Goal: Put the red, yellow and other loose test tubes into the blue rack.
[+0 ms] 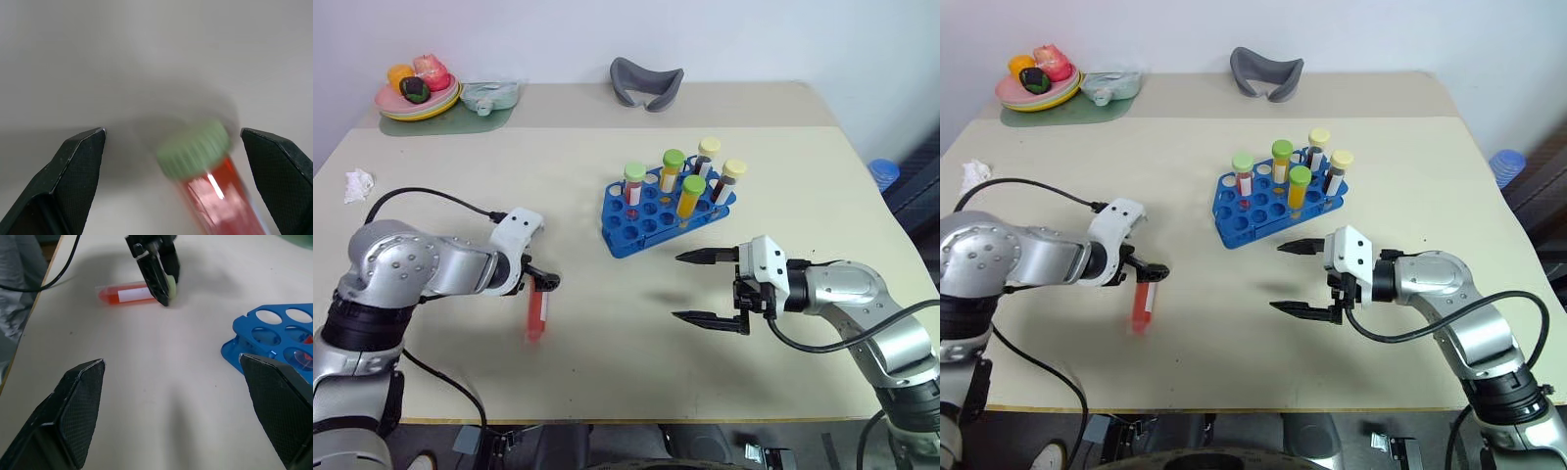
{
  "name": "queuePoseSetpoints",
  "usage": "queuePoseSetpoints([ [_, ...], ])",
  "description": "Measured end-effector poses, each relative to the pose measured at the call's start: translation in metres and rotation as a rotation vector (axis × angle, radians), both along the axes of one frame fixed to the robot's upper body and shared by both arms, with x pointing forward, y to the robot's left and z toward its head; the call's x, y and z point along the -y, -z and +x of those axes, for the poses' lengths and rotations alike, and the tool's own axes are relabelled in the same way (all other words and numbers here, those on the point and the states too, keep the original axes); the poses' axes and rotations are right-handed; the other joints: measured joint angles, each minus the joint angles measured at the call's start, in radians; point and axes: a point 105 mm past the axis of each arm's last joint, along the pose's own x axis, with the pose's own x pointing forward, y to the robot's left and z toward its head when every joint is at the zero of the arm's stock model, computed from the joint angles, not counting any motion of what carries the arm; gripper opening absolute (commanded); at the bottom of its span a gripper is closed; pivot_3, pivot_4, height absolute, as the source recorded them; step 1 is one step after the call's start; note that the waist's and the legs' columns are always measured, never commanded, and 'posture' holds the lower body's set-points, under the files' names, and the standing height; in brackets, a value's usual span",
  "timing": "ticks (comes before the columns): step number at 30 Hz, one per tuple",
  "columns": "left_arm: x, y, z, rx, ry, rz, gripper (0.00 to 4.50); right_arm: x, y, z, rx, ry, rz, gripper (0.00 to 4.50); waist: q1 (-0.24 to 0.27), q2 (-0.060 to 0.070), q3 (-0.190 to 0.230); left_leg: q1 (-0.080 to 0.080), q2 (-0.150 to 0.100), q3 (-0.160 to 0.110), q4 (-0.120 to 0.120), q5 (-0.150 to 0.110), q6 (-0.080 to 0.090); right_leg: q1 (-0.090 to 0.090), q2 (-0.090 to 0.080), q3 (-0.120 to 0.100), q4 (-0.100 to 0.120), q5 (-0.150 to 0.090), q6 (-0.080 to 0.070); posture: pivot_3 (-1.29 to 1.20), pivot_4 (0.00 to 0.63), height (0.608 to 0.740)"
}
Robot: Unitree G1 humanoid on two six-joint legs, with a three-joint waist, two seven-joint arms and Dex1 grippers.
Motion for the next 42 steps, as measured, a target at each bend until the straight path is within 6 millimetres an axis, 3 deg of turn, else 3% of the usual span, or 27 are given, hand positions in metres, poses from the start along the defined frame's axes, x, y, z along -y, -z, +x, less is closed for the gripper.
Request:
queuePoseSetpoints([
  [7,-0.001,0.002,-0.028,-0.057,-0.084,-0.070,4.50,-0.002,-0.003,0.002,-0.011,-0.049,-0.006,4.48,0.009,-0.001,0.001,-0.001,0.000,0.000,0.001,0.000,0.000,-0.001,-0.001,0.000,0.000,0.000,0.000,0.00,0.150,0.740],
  [17,0.004,0.005,-0.023,-0.015,-0.207,-0.066,4.50,-0.003,-0.004,0.004,-0.012,-0.060,-0.005,4.48,0.012,-0.001,0.001,-0.001,0.000,0.000,0.001,0.000,0.000,-0.001,-0.001,0.000,-0.001,0.000,0.000,0.00,0.150,0.740],
  [20,0.006,0.006,-0.020,-0.005,-0.225,-0.048,3.66,-0.003,-0.004,0.004,-0.012,-0.060,-0.002,4.50,0.013,-0.001,0.001,-0.001,0.000,0.000,0.001,0.000,0.000,0.000,-0.001,0.000,-0.001,0.000,0.000,0.00,0.150,0.740],
  [22,0.004,0.006,-0.017,-0.002,-0.245,-0.042,2.72,-0.003,-0.004,0.005,-0.012,-0.058,-0.001,4.50,0.013,-0.001,0.001,-0.002,0.000,0.000,0.001,0.000,0.000,0.000,0.000,0.000,-0.001,0.000,0.000,0.00,0.150,0.740],
  [30,0.005,0.006,-0.014,0.002,-0.255,-0.036,2.72,-0.004,-0.004,0.005,-0.009,-0.050,0.002,4.50,0.012,-0.001,0.001,-0.002,0.000,0.000,0.001,0.000,0.000,-0.001,0.000,0.000,-0.001,0.000,0.000,0.00,0.150,0.740],
  [33,0.004,0.006,-0.013,0.001,-0.259,-0.033,1.86,-0.004,-0.004,0.006,-0.009,-0.050,0.004,4.50,0.013,-0.001,0.001,-0.002,0.000,0.000,0.001,0.000,0.000,-0.001,0.000,0.000,-0.001,0.000,0.000,0.00,0.150,0.740],
  [35,0.003,0.006,-0.012,0.001,-0.263,-0.033,0.98,-0.004,-0.004,0.006,-0.009,-0.050,0.005,4.50,0.013,-0.001,0.001,-0.002,0.000,0.000,0.001,0.000,0.000,-0.001,0.000,0.000,-0.001,0.000,0.000,0.00,0.150,0.740],
  [42,0.003,0.005,-0.012,0.002,-0.262,-0.034,0.98,-0.005,-0.004,0.006,-0.007,-0.050,0.009,4.50,0.012,-0.001,0.001,-0.002,0.000,0.000,0.001,0.000,0.000,-0.001,0.000,-0.001,-0.001,0.000,0.000,0.00,0.150,0.740],
])
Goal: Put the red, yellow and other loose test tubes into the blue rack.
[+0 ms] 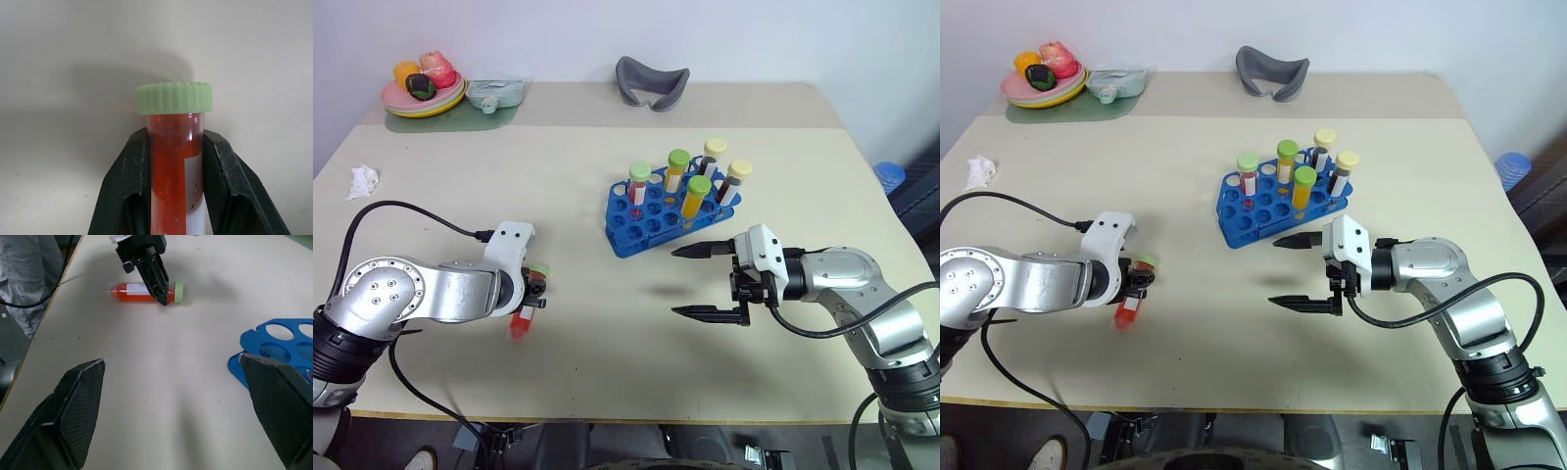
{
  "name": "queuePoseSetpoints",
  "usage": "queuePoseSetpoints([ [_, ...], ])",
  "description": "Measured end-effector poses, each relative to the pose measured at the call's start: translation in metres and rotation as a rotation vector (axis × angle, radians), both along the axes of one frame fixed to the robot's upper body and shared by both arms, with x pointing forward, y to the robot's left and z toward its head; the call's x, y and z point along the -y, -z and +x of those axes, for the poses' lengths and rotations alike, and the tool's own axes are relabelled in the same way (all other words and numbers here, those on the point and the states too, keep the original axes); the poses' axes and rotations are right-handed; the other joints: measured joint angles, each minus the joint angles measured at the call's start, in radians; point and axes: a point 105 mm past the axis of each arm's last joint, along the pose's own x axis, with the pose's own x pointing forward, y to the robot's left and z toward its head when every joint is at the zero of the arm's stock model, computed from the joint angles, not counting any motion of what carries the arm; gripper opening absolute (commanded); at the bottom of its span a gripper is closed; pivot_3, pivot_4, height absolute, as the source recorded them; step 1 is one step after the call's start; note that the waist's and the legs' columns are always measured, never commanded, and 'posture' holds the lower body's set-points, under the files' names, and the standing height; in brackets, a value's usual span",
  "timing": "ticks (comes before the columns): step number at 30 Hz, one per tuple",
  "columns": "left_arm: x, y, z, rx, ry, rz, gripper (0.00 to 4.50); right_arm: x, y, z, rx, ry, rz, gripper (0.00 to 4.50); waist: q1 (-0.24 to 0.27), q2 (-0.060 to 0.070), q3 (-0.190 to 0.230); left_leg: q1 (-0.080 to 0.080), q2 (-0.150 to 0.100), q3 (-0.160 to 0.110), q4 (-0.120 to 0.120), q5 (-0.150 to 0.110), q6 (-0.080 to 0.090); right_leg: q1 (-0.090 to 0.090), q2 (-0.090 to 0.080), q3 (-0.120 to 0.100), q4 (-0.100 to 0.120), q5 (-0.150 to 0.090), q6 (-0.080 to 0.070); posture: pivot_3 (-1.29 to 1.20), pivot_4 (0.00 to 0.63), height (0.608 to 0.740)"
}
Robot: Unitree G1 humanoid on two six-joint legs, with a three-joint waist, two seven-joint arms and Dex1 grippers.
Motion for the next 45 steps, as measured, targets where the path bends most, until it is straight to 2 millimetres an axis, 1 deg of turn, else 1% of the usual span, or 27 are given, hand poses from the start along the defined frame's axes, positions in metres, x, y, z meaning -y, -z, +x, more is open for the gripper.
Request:
queuePoseSetpoints([
  [6,-0.002,-0.005,0.003,0.013,0.003,0.015,0.98,0.000,0.000,0.002,0.003,0.004,0.002,4.50,0.000,0.000,0.000,0.000,0.000,0.000,0.000,0.000,0.000,0.000,0.000,0.000,0.000,0.000,0.000,0.00,0.150,0.740],
  [9,-0.001,-0.004,0.003,0.009,0.011,0.024,0.98,-0.001,0.000,0.002,0.006,0.003,0.005,4.50,-0.001,0.000,0.000,0.000,0.000,0.000,0.000,0.000,0.000,0.000,0.000,0.000,0.000,0.000,0.000,0.00,0.150,0.740],
  [12,-0.003,-0.011,0.011,0.067,0.003,0.055,0.98,-0.001,0.000,0.002,0.007,0.007,0.006,4.50,0.000,0.000,0.000,0.000,0.000,0.000,0.000,0.000,0.000,0.000,0.000,0.000,0.000,0.000,0.000,0.00,0.150,0.740],
  [14,0.001,-0.027,0.024,0.179,-0.002,0.024,0.98,-0.001,0.000,0.003,0.007,0.010,0.007,4.50,0.001,0.000,0.000,-0.001,0.000,0.000,0.000,0.000,0.000,0.000,0.000,0.000,0.000,0.000,0.000,0.00,0.150,0.740],
  [16,0.008,-0.050,0.038,0.331,0.005,-0.045,0.98,0.000,0.000,0.003,0.007,0.014,0.008,4.50,0.001,0.000,0.000,-0.001,0.000,0.000,0.000,0.000,-0.001,0.000,0.000,0.000,-0.001,0.000,0.000,0.00,0.150,0.740],
  [18,0.025,-0.086,0.050,0.553,0.066,-0.176,0.98,0.000,0.000,0.005,0.006,0.028,0.012,4.50,0.003,0.000,0.000,-0.002,0.000,0.000,0.000,0.001,-0.001,-0.001,0.000,-0.001,-0.002,0.000,0.000,0.00,0.150,0.740],
  [20,0.049,-0.124,0.051,0.792,0.194,-0.366,0.98,0.002,-0.002,0.008,0.007,0.057,0.022,4.50,0.004,0.000,0.000,-0.002,0.000,0.001,-0.001,0.003,-0.006,0.000,0.000,-0.001,-0.005,0.000,0.000,0.00,0.150,0.740],
  [22,0.060,-0.141,0.045,0.943,0.294,-0.400,0.98,0.003,-0.003,0.011,0.003,0.091,0.037,4.50,-0.002,0.000,0.000,-0.002,0.000,0.001,-0.002,0.004,-0.007,0.000,0.000,0.000,-0.006,0.000,0.000,0.00,0.150,0.740],
  [23,0.061,-0.143,0.044,0.987,0.319,-0.405,0.98,0.005,-0.004,0.014,-0.001,0.121,0.044,4.50,-0.004,0.001,-0.001,-0.002,0.000,0.001,-0.002,0.004,-0.007,0.000,0.000,0.000,-0.006,0.000,0.000,0.00,0.150,0.740],
  [26,0.070,-0.141,0.048,1.056,0.397,-0.457,0.98,0.011,-0.010,0.030,-0.012,0.298,0.108,4.50,-0.002,0.001,-0.001,-0.002,0.000,0.001,-0.002,0.001,-0.001,0.000,0.001,0.000,-0.005,0.000,0.000,0.00,0.150,0.740],
  [28,0.076,-0.138,0.053,1.111,0.450,-0.479,0.98,0.013,-0.014,0.038,-0.008,0.407,0.144,4.50,-0.002,0.000,-0.001,-0.003,0.000,0.001,-0.001,0.001,-0.001,0.000,0.000,0.000,-0.006,0.001,0.000,0.00,0.150,0.740],
  [30,0.081,-0.133,0.062,1.157,0.515,-0.480,0.98,0.018,-0.017,0.043,-0.004,0.517,0.168,4.50,-0.001,0.000,-0.001,-0.003,0.000,0.001,-0.001,0.001,-0.001,0.000,0.001,0.000,-0.006,0.001,0.000,0.00,0.150,0.740],
  [34,0.088,-0.127,0.086,1.199,0.620,-0.509,0.98,0.036,-0.012,0.046,-0.048,0.725,0.185,4.50,0.006,0.000,-0.001,-0.004,0.000,0.000,-0.001,0.000,0.000,-0.001,0.000,-0.001,-0.007,0.001,0.000,0.00,0.150,0.740],
  [36,0.093,-0.123,0.096,1.192,0.684,-0.548,0.98,0.047,-0.005,0.041,-0.074,0.801,0.178,4.50,0.007,0.000,-0.001,-0.004,0.000,0.000,-0.002,-0.001,0.001,-0.001,0.000,-0.001,-0.008,0.000,0.000,0.00,0.150,0.740],
  [39,0.095,-0.110,0.103,1.140,0.760,-0.616,0.98,0.053,0.005,0.025,-0.099,0.830,0.157,4.50,0.003,0.000,-0.001,-0.004,0.000,0.000,-0.002,-0.002,0.003,-0.001,0.001,-0.001,-0.009,0.000,0.000,0.00,0.150,0.740],
  [42,0.105,-0.102,0.102,1.088,0.873,-0.700,0.98,0.057,0.012,0.004,-0.098,0.826,0.117,4.50,-0.001,0.000,-0.001,-0.004,0.000,0.000,-0.002,-0.002,0.003,-0.001,0.001,-0.001,-0.008,0.000,0.000,0.00,0.150,0.740],
  [45,0.112,-0.104,0.097,1.066,0.975,-0.761,0.98,0.058,0.016,-0.016,-0.078,0.791,0.083,4.50,-0.005,0.000,0.000,-0.004,0.000,0.000,-0.001,-0.002,0.003,0.000,0.001,-0.001,-0.008,0.000,0.001,0.00,0.150,0.740],
])
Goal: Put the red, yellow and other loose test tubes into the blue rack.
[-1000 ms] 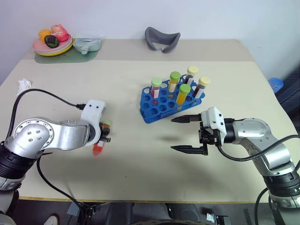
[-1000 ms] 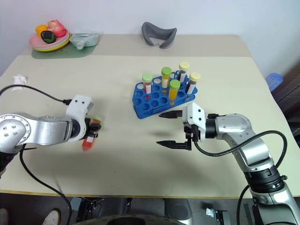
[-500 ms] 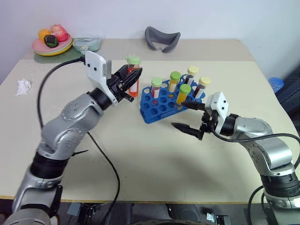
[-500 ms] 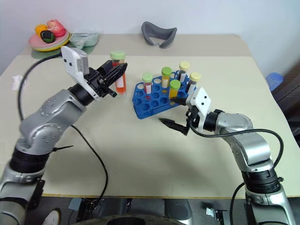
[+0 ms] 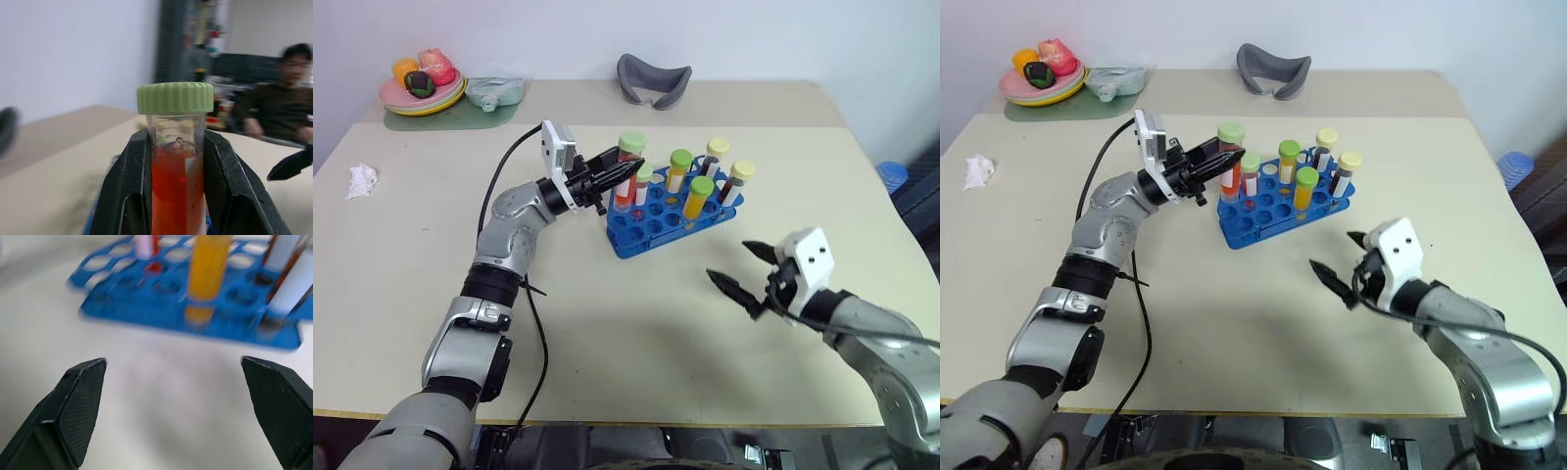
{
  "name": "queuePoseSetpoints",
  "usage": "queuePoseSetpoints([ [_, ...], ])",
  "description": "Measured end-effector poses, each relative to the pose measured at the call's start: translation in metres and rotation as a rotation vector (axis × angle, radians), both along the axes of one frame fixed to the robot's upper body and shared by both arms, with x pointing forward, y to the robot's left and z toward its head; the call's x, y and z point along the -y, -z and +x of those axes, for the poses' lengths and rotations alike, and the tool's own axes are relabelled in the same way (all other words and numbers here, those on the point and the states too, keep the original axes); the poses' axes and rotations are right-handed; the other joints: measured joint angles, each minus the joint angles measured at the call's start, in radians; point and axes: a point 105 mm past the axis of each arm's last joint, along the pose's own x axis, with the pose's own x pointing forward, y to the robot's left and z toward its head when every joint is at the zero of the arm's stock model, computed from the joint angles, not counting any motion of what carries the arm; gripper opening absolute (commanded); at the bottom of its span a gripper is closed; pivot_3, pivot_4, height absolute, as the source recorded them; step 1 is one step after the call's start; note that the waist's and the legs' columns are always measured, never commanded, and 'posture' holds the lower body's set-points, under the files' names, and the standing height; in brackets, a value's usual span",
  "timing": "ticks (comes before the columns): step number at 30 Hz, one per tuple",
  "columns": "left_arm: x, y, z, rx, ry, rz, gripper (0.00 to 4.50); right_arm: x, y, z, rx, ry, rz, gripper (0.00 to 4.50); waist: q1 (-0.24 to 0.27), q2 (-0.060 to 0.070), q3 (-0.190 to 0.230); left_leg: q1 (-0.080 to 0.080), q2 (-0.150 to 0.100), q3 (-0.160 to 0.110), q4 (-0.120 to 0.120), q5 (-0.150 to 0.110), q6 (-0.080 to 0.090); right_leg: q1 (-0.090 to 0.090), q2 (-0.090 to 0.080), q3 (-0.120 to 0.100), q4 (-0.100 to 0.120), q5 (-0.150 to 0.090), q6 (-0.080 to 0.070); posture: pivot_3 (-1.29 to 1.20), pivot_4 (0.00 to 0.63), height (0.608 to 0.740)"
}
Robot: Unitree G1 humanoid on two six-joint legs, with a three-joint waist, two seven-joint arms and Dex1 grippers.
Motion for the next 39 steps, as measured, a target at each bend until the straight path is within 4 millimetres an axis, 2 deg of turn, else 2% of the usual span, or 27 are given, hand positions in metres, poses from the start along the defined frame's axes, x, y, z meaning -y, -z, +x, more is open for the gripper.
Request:
queuePoseSetpoints([
  [7,0.013,-0.005,-0.001,0.018,0.114,0.007,0.98,0.006,-0.004,-0.012,0.055,0.007,-0.031,4.50,-0.001,0.000,0.000,0.001,0.000,0.000,0.001,0.000,0.000,0.001,0.001,0.000,0.001,0.000,0.000,0.00,0.150,0.740],
  [12,0.021,0.009,0.002,-0.011,0.132,0.011,0.98,0.004,-0.010,-0.012,0.105,0.008,-0.003,4.50,0.001,0.000,0.000,0.001,0.000,-0.001,0.000,0.000,0.000,0.001,0.001,0.000,0.001,0.000,0.000,0.00,0.150,0.740],
  [21,0.043,0.029,0.000,-0.029,0.160,0.019,0.98,0.001,-0.007,-0.024,0.151,-0.067,-0.018,4.50,-0.001,0.000,0.000,0.001,0.000,-0.001,0.000,0.000,0.000,0.001,0.001,0.000,0.001,0.000,0.000,0.00,0.150,0.740],
  [39,0.042,0.049,0.016,0.032,-0.023,0.114,0.98,0.000,-0.017,-0.015,0.182,-0.049,0.008,4.50,0.001,0.000,0.000,0.002,0.000,-0.001,0.001,0.000,0.000,0.002,0.001,0.000,0.003,0.000,0.000,0.00,0.150,0.740],
])
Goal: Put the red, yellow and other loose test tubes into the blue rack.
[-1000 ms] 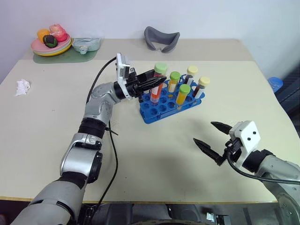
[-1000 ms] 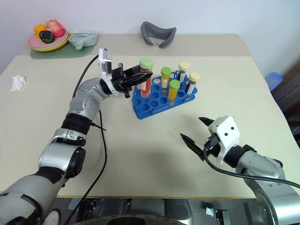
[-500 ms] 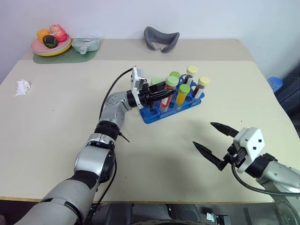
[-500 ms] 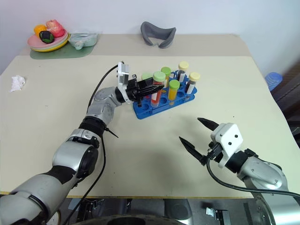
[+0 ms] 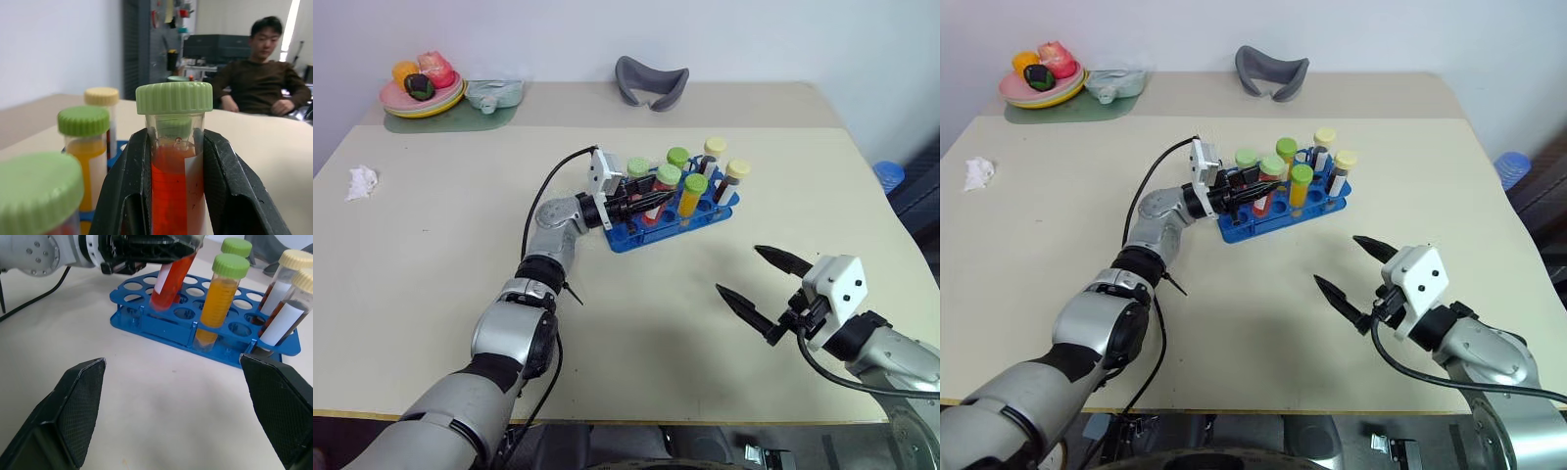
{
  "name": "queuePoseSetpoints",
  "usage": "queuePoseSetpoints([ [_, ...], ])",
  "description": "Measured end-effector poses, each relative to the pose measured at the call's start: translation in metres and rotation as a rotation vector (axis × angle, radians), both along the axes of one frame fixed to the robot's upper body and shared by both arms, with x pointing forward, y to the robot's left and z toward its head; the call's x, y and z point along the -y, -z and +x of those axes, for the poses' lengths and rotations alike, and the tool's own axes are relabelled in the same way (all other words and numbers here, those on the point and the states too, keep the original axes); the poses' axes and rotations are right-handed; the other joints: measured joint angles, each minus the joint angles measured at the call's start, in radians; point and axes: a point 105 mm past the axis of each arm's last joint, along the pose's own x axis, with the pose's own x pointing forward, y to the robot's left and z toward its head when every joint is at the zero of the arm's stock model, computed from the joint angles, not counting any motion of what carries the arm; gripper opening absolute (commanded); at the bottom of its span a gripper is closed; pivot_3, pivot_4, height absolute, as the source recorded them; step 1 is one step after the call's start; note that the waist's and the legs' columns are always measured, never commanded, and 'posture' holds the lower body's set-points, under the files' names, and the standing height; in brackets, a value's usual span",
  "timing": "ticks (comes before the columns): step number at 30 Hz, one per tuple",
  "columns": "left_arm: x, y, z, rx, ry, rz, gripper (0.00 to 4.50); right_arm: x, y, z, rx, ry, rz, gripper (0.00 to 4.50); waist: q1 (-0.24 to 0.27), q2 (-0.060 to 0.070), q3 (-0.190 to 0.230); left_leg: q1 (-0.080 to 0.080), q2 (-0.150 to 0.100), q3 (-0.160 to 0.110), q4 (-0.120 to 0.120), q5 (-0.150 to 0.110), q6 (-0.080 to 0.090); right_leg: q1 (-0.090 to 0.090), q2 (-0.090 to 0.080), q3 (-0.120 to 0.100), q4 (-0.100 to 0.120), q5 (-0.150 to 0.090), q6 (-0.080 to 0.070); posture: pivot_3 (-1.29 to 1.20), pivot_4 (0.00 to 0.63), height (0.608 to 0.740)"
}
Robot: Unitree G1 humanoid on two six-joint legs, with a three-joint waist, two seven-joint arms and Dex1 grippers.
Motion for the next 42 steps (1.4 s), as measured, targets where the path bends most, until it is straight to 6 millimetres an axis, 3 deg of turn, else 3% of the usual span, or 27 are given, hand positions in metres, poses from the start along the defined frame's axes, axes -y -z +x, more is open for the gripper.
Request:
queuePoseSetpoints([
  [10,-0.001,-0.001,0.003,0.016,-0.044,-0.016,0.98,-0.004,-0.001,0.002,0.001,-0.011,0.012,4.50,0.001,0.000,0.000,0.000,0.000,0.000,0.000,0.000,0.000,0.000,0.000,0.000,0.000,0.000,0.000,0.00,0.150,0.740],
  [13,-0.002,0.000,0.003,0.008,-0.043,-0.021,2.20,-0.004,-0.001,0.002,0.001,-0.012,0.012,4.50,0.001,0.000,0.000,0.000,0.000,0.000,0.000,0.000,0.000,0.000,0.000,0.000,0.000,0.000,0.000,0.00,0.150,0.740],
  [16,-0.005,0.003,0.005,-0.012,-0.064,-0.034,3.70,-0.005,-0.002,0.002,0.003,-0.014,0.012,4.50,0.000,0.000,0.000,0.000,0.000,0.000,0.000,0.000,0.000,0.000,0.000,0.000,0.000,0.000,0.000,0.00,0.150,0.740],
  [22,-0.010,0.006,0.004,-0.031,-0.094,-0.074,3.70,-0.006,-0.003,0.003,0.010,-0.028,0.011,4.50,0.000,0.000,0.000,0.000,0.000,0.000,0.000,0.000,0.000,0.000,0.000,0.000,0.000,0.000,0.000,0.00,0.150,0.740],
  [25,-0.018,-0.003,0.002,-0.010,-0.130,-0.106,3.70,-0.010,-0.004,0.005,0.010,-0.051,0.011,4.50,-0.002,0.000,0.000,0.000,0.000,0.000,0.000,0.000,0.000,-0.001,0.000,0.000,0.000,0.000,0.000,0.00,0.150,0.740],
  [30,-0.059,-0.021,-0.009,0.049,-0.295,-0.106,3.70,-0.010,0.002,0.012,-0.020,-0.087,-0.008,4.50,-0.001,0.000,0.000,0.001,0.001,0.000,0.000,0.000,0.000,-0.001,0.000,0.000,0.003,0.000,0.000,0.00,0.150,0.740],
  [33,-0.084,-0.013,-0.020,0.030,-0.408,-0.027,3.70,-0.009,0.004,0.018,-0.018,-0.101,-0.020,4.50,0.000,0.000,0.000,0.001,0.001,0.000,0.000,0.000,-0.001,0.000,-0.001,0.000,0.003,0.000,0.000,0.00,0.150,0.740],
  [37,-0.115,0.011,-0.041,-0.044,-0.531,0.134,3.70,-0.004,0.006,0.028,-0.027,-0.117,-0.008,4.50,0.000,0.001,-0.001,0.001,0.001,0.000,0.000,0.000,-0.001,-0.001,-0.001,0.000,0.003,0.000,0.000,0.00,0.150,0.740],
  [42,-0.131,0.020,-0.069,-0.078,-0.575,0.228,3.70,-0.005,0.007,0.038,-0.029,-0.153,0.003,4.50,0.001,0.000,0.000,0.001,0.001,0.000,0.000,0.000,-0.001,-0.001,-0.001,0.000,0.003,0.000,0.000,0.00,0.150,0.740],
])
